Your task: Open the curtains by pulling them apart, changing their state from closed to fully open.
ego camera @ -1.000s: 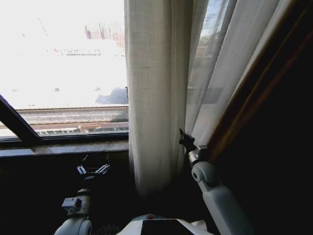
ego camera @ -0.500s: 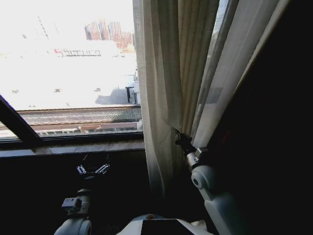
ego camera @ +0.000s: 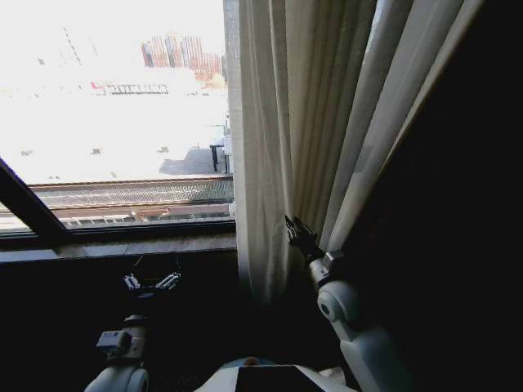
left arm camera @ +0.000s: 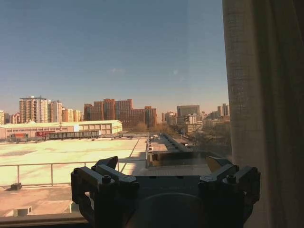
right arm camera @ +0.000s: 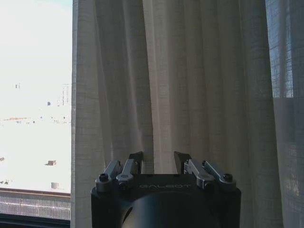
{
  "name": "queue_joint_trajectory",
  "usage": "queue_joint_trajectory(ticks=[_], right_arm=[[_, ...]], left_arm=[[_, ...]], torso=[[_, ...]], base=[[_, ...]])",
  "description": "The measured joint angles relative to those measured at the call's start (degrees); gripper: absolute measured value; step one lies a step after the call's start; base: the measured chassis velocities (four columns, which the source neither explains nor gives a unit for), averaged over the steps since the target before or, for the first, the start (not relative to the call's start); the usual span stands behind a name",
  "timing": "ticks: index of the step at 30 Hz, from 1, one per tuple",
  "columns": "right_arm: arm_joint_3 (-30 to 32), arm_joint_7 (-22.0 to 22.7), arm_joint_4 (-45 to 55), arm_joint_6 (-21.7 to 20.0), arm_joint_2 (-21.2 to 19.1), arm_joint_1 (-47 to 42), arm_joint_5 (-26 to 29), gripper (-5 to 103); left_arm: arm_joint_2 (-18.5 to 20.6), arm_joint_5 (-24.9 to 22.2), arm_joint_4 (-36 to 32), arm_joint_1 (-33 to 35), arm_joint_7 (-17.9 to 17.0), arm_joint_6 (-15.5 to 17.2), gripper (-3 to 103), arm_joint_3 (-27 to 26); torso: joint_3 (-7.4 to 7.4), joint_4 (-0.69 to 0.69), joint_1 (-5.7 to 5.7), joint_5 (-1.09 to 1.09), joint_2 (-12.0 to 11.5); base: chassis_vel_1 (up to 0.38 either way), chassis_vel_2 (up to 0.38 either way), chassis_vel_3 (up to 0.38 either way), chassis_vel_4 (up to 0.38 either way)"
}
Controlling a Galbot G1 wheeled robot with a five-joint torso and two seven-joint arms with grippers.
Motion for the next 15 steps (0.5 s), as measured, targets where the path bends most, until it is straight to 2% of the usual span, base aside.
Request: queue_joint_trajectory(ticks=[2, 4, 5, 8, 12, 15], right_arm=[[0.0, -0.06, -0.02, -0.04, 0.24, -0.25, -1.07, 45], [-0.05, -0.04, -0.02, -0.09, 0.34, -0.36, -1.33, 45], [-0.22, 0.02, -0.02, -0.16, 0.44, -0.57, -1.61, 56], [-0.56, 0.11, 0.0, -0.21, 0.48, -0.76, -1.89, 61], [-0.84, 0.22, 0.0, -0.22, 0.5, -0.78, -2.05, 83], [-0.85, 0.23, 0.03, -0.23, 0.52, -0.77, -2.06, 88]], left_arm=[[0.07, -0.06, 0.08, -0.06, 0.0, 0.0, 100, -0.07], [0.08, -0.11, 0.08, -0.07, 0.0, -0.02, 100, -0.1], [0.07, -0.15, 0.06, -0.03, 0.0, -0.11, 100, -0.11], [0.11, -0.19, -0.12, 0.09, 0.0, -0.27, 100, -0.11], [0.1, -0.2, -0.23, 0.11, 0.01, -0.33, 100, -0.11], [0.1, -0.2, -0.24, 0.21, 0.03, -0.38, 100, -0.09]], torso=[[0.0, 0.0, 0.0, 0.0, 0.0], [0.0, 0.0, 0.0, -0.01, 0.0], [0.0, 0.0, 0.0, -0.01, 0.0], [0.0, 0.0, 0.0, 0.0, 0.0], [0.0, 0.0, 0.0, 0.0, 0.0], [0.0, 0.0, 0.0, 0.0, 0.0]], base=[[0.0, 0.0, 0.0, 0.0], [0.0, 0.0, 0.0, 0.0], [0.0, 0.0, 0.0, 0.0], [0.0, 0.0, 0.0, 0.0], [0.048, 0.051, -0.042, -0.041], [0.109, 0.115, -0.115, -0.103]])
